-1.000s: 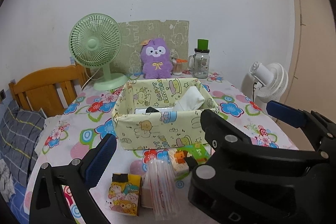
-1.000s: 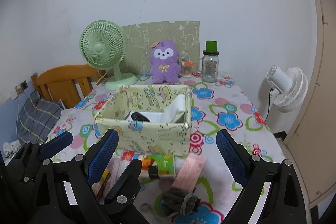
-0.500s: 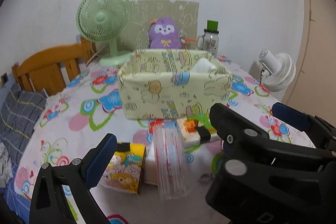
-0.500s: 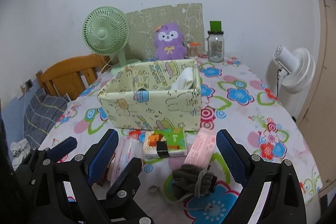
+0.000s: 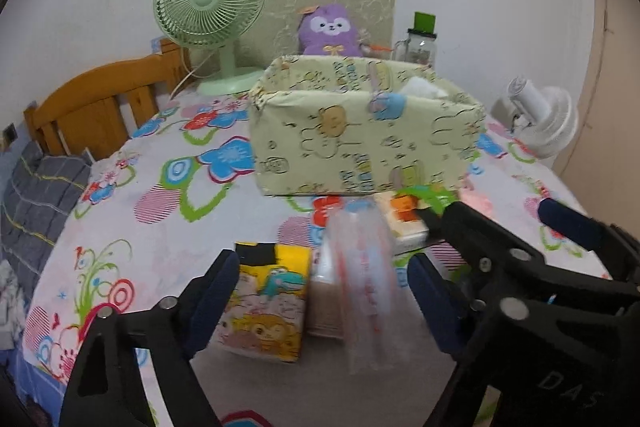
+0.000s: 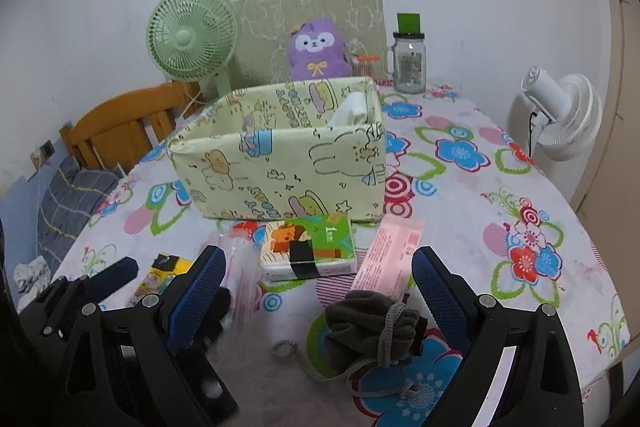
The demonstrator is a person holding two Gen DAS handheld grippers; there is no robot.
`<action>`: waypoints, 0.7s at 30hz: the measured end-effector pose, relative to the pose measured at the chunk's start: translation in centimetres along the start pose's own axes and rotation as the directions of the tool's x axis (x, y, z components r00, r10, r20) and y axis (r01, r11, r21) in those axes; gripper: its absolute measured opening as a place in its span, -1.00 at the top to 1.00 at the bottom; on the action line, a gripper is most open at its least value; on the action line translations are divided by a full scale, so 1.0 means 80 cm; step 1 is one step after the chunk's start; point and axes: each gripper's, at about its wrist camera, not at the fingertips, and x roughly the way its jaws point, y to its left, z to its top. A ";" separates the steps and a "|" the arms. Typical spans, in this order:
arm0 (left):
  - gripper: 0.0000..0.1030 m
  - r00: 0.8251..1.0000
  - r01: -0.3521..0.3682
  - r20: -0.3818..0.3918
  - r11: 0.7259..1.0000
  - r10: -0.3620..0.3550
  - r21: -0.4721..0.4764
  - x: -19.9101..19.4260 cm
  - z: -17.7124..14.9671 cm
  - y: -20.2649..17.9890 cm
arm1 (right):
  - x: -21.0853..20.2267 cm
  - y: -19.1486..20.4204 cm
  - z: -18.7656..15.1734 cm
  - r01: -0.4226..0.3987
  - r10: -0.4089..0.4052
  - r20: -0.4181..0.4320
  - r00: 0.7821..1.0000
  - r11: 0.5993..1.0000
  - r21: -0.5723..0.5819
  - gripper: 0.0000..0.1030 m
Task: Organize soft objects
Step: 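Grasp the clear plastic bag with the left tool while the right tool grasps the green tissue pack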
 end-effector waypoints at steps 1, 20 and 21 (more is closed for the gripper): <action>-0.63 1.000 -0.008 -0.007 1.000 0.008 0.006 0.003 0.000 0.001 | 0.003 0.001 0.000 -0.001 0.001 -0.004 1.000 1.000 -0.002 -0.86; 0.65 0.995 0.093 -0.047 0.993 -0.089 0.070 0.032 0.014 -0.013 | 0.051 0.013 0.011 0.000 -0.003 -0.069 0.998 0.999 -0.032 -0.87; 0.68 0.995 0.093 -0.048 0.993 -0.089 0.072 0.033 0.016 -0.013 | 0.053 0.013 0.011 -0.001 -0.001 -0.072 0.997 1.000 -0.029 -0.87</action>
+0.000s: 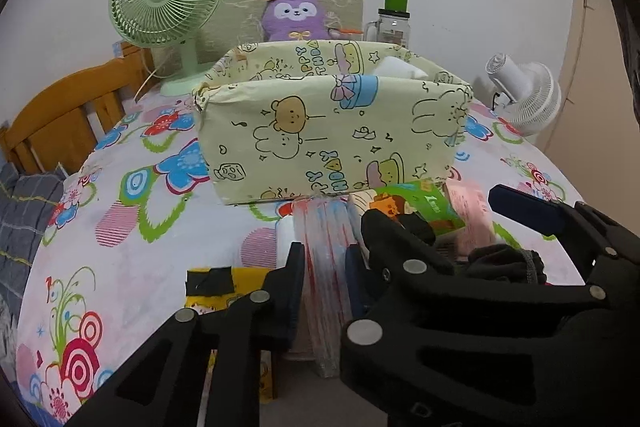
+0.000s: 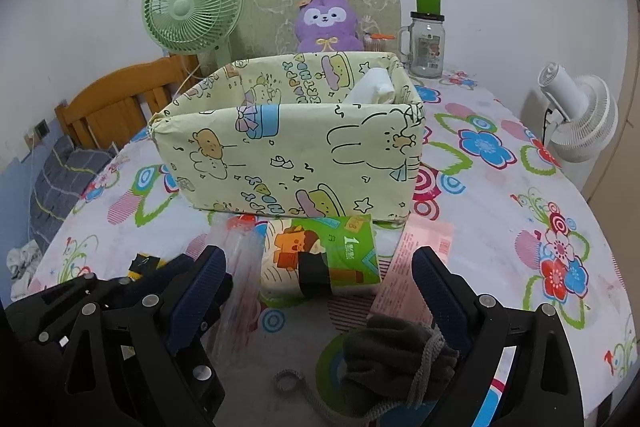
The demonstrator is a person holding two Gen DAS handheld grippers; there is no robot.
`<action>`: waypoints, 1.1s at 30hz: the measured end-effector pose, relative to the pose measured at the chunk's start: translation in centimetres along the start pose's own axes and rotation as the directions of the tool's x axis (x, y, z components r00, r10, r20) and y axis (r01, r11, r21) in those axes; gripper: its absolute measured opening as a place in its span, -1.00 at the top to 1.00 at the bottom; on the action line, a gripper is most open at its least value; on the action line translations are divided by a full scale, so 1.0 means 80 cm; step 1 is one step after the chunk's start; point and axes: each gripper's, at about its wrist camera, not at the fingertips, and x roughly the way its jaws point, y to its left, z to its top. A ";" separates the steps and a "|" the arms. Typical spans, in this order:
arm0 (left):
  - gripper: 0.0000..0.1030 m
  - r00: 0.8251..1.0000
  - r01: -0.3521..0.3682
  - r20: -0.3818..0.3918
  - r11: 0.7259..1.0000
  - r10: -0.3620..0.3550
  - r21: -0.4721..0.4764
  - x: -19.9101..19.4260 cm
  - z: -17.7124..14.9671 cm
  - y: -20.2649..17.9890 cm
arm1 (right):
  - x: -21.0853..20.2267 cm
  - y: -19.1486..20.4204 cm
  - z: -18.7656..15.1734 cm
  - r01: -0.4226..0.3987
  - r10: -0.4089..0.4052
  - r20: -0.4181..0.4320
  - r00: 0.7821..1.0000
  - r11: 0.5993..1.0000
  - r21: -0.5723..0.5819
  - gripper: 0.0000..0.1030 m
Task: Organize soft objects
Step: 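Grasp the clear plastic bag with the left tool while the right tool grasps the green tissue pack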
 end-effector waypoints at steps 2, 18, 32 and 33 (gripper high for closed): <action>0.76 1.000 0.007 0.000 1.000 -0.007 -0.006 0.003 0.004 0.003 | 0.005 -0.002 0.003 -0.003 0.003 -0.009 1.000 1.000 0.015 -0.86; 0.81 1.000 -0.014 -0.015 1.000 0.014 0.005 0.028 0.007 0.009 | 0.053 -0.010 0.009 -0.001 0.011 -0.118 0.993 0.997 0.081 -0.46; 0.83 1.000 0.007 0.016 1.000 -0.007 0.012 0.007 0.015 -0.007 | 0.019 -0.018 0.013 0.014 -0.009 -0.052 0.999 0.996 0.091 -0.22; 0.83 1.000 0.007 0.021 1.000 -0.007 0.012 0.004 0.015 -0.009 | 0.013 -0.019 0.014 0.013 -0.009 -0.043 0.999 0.996 0.093 -0.22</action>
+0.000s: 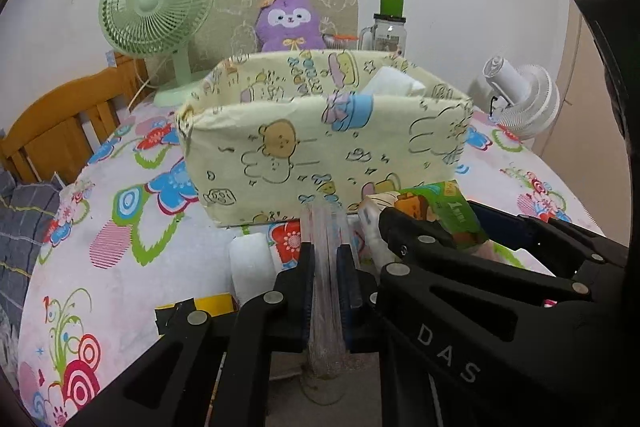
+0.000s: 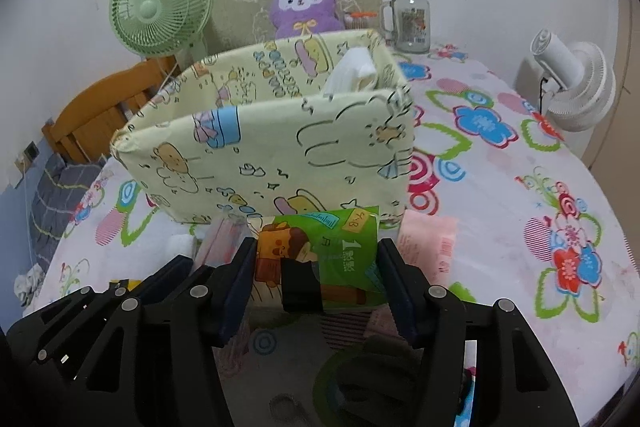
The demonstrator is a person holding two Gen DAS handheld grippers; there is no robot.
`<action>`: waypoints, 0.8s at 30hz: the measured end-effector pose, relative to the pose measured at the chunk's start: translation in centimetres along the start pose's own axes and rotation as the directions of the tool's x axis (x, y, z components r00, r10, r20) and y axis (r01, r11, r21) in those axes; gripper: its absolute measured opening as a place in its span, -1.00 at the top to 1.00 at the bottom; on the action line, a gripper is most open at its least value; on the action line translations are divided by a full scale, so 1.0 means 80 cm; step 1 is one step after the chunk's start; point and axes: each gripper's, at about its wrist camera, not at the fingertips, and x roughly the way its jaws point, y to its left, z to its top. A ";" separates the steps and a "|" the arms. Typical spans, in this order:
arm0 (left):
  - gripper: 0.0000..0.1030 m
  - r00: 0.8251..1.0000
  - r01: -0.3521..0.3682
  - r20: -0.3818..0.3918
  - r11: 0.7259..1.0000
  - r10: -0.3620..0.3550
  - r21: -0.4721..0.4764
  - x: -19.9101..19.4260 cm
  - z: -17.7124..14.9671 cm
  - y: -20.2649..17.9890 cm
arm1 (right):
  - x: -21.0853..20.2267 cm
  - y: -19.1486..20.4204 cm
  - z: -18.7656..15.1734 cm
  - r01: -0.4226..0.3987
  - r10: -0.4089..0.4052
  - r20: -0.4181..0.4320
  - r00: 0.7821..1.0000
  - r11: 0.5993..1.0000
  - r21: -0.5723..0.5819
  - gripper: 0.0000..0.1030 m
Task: Organize soft objects
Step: 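Grasp the clear plastic bag with the left tool while the right tool grasps the green tissue pack, then lift and carry the clear bag and green tissue pack toward the box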
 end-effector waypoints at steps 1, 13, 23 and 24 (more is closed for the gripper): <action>0.83 1.000 0.000 0.004 1.000 0.000 0.001 -0.003 0.001 -0.002 | -0.003 0.000 0.000 0.000 0.000 0.004 1.000 1.000 0.000 -0.22; 0.83 0.998 -0.017 0.061 1.000 0.017 -0.001 -0.041 0.010 -0.016 | -0.055 -0.004 0.003 0.004 -0.003 0.085 0.996 1.000 -0.002 -0.22; 0.83 0.995 -0.036 0.097 0.999 0.036 0.002 -0.068 0.015 -0.030 | -0.093 -0.009 0.000 0.003 -0.002 0.144 0.990 1.000 -0.002 -0.22; 0.83 0.994 -0.037 0.101 0.999 0.037 0.002 -0.070 0.015 -0.030 | -0.097 -0.010 0.000 0.001 -0.001 0.149 0.989 1.000 -0.001 -0.22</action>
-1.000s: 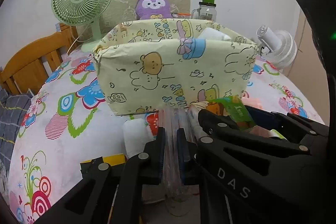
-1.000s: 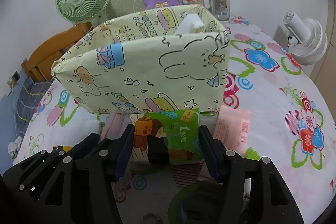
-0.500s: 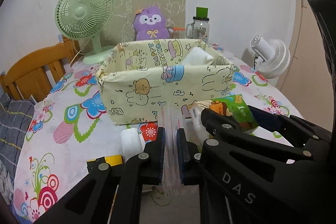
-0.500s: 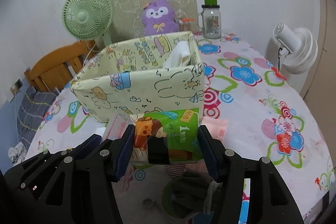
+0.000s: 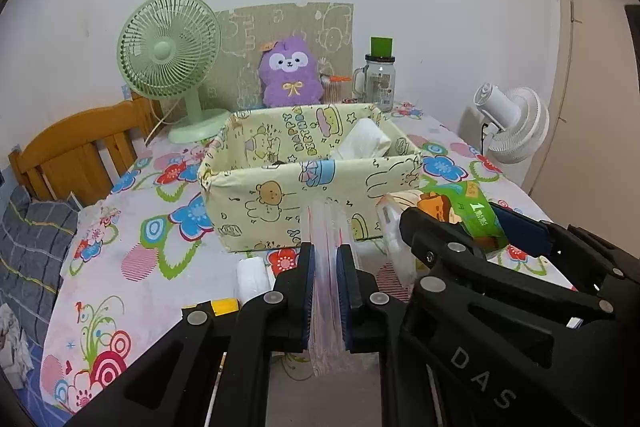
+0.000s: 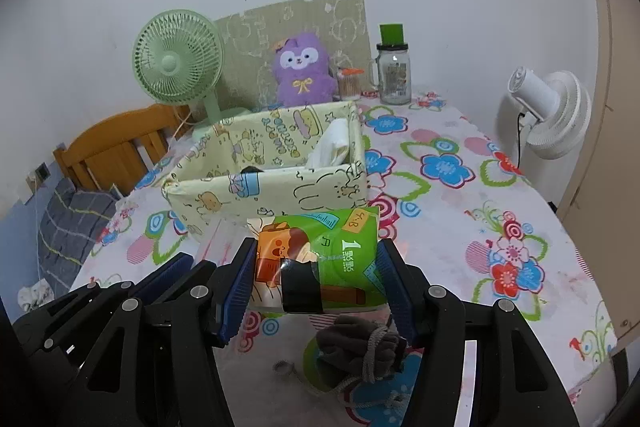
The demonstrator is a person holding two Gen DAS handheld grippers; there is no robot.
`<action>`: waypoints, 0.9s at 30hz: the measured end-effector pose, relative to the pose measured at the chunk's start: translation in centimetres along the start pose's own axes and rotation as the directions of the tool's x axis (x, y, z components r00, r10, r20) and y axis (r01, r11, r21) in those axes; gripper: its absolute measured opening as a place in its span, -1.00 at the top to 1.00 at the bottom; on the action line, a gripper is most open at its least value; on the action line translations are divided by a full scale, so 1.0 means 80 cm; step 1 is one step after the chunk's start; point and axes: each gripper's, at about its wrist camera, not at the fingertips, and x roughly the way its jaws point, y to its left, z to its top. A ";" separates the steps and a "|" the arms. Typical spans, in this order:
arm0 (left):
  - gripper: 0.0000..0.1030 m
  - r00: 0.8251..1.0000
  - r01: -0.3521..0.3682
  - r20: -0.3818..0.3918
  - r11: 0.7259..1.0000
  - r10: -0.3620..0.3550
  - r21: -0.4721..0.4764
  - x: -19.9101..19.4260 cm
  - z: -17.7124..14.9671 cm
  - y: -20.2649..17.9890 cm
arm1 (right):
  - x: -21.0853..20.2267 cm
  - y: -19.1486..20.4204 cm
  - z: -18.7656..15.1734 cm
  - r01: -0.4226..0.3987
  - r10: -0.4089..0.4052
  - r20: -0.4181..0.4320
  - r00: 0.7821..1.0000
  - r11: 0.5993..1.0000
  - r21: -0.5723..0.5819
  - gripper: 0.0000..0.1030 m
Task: Organize soft objects
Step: 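Lift and carry the clear bag and green tissue pack toward the box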
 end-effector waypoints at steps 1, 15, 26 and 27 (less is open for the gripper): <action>0.83 1.000 -0.001 0.005 1.000 0.001 -0.001 -0.003 0.001 -0.002 | -0.003 0.000 0.000 -0.001 0.001 0.003 1.000 1.000 -0.001 -0.22; 0.83 0.998 -0.007 0.060 1.000 0.007 -0.001 -0.046 0.021 -0.004 | -0.049 0.009 0.022 -0.002 0.004 0.072 0.997 1.000 -0.022 -0.22; 0.83 0.997 -0.002 0.080 1.000 0.001 0.008 -0.052 0.045 0.000 | -0.058 0.012 0.045 0.006 -0.004 0.096 0.995 1.000 -0.019 -0.23; 0.83 0.997 -0.003 0.080 1.000 0.003 0.006 -0.051 0.048 0.002 | -0.058 0.013 0.046 0.006 -0.004 0.097 0.995 1.000 -0.019 -0.23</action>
